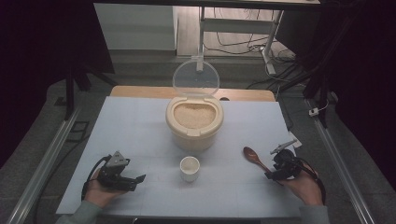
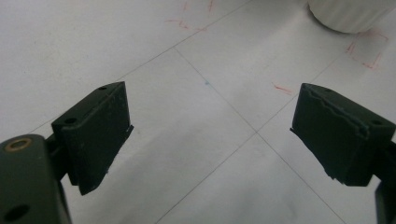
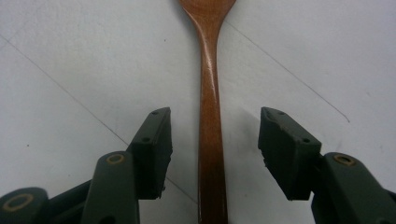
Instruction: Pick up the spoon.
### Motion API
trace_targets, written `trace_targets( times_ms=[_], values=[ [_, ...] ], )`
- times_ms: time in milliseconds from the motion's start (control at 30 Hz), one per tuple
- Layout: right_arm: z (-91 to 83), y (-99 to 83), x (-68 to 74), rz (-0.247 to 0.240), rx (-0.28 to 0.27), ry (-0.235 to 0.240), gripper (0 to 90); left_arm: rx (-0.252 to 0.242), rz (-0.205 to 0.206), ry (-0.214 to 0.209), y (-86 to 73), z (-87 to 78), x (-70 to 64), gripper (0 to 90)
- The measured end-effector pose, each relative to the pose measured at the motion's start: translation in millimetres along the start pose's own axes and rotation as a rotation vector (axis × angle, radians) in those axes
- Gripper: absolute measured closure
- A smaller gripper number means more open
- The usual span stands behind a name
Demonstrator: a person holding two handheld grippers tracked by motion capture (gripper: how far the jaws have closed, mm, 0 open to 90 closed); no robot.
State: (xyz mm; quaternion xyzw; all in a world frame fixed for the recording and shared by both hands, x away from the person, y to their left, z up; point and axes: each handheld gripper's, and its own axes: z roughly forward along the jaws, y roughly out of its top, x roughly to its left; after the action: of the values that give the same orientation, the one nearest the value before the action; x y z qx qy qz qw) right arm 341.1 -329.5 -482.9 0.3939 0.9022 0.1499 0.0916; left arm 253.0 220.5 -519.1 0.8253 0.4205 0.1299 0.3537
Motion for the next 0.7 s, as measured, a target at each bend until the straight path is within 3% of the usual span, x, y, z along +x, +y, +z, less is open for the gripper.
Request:
trace_targets(
  times_ms=[267, 700],
  values=[
    [4.4, 2.6, 1.9, -0.018, 0.005, -0.006, 56.1, 0.01, 0.002, -0.002, -0.3, 1.7, -0.7, 11.6],
    [10.3, 13.5, 9.7, -0.068, 0.065, 0.002, 79.3, 0.021, 0.008, -0.003, -1.1, 3.7, -0.9, 11.6]
  ],
)
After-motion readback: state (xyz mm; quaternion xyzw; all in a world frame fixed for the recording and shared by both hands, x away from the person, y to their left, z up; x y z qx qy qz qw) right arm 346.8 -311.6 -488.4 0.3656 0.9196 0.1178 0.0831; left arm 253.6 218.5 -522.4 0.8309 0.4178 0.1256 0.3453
